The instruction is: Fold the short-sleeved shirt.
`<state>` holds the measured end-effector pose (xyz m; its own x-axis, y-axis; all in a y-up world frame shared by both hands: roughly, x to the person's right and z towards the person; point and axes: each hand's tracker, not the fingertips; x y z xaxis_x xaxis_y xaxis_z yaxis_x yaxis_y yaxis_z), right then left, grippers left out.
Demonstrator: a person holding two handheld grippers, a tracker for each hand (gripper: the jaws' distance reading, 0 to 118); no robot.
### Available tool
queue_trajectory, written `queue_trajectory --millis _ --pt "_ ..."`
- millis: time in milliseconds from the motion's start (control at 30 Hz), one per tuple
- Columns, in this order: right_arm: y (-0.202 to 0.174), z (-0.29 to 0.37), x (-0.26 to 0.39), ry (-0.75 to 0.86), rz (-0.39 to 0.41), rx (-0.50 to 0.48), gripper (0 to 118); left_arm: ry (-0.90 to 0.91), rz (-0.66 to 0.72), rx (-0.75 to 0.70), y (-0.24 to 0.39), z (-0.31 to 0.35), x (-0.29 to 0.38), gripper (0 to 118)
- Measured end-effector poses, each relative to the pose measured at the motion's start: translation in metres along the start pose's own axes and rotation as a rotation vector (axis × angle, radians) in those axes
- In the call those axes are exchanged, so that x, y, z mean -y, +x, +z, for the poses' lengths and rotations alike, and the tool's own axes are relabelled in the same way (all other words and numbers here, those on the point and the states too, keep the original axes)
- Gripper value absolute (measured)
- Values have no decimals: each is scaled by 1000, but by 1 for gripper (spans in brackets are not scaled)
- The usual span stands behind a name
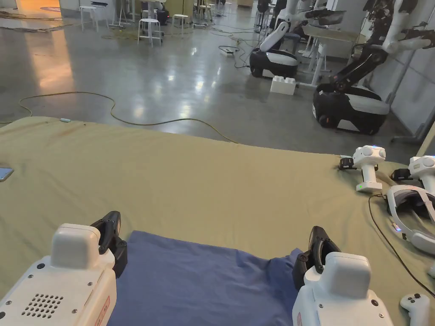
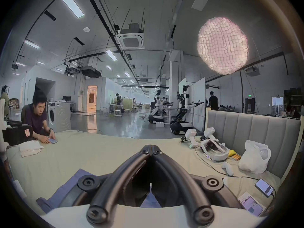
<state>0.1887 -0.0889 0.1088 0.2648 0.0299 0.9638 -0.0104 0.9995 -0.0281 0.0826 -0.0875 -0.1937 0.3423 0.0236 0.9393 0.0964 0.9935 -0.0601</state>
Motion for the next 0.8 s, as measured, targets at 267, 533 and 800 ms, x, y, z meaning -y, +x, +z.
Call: queue_trajectory --millis 267,533,800 --pt "10 -26 28 -113 -7 17 0 -313 -22 1 -31 -91 41 0" --pt "27 -55 63 -245 29 35 0 -642 9 76 -69 -255 76 0" --pt "48 -67 90 -336 35 93 0 -957 65 125 -63 -355 109 58"
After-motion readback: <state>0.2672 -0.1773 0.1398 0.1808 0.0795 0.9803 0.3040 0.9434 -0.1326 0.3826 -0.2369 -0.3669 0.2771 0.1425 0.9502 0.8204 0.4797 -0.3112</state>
